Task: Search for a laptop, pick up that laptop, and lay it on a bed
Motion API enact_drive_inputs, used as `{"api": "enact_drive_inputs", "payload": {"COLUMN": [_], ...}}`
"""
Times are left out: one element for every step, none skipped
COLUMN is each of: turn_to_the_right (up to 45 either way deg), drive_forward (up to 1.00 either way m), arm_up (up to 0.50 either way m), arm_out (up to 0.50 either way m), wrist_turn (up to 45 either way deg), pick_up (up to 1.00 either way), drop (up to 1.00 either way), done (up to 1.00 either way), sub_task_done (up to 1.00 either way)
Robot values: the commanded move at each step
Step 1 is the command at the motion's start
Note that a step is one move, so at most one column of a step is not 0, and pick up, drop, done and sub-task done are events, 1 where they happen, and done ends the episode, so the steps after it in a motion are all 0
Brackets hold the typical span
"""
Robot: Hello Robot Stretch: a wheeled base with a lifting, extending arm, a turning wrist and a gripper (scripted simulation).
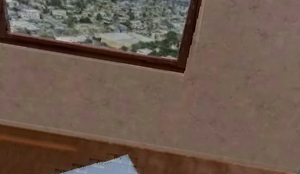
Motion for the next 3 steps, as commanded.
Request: {"api": "enact_drive_inputs", "payload": {"turn_to_the_right": [0.0,45.0,12.0], "drive_forward": [0.05,0.0,0.0], "arm_up": [0.0,0.0,0.0], "arm_out": [0.0,0.0,0.0], "wrist_turn": [0.0,0.0,0.0], "pick_up": [0.0,0.0,0.0], "drop": [0.0,0.0,0.0], "done": [0.0,0.0,0.0], "sub_task_done": [0.0,0.0,0.0]}}
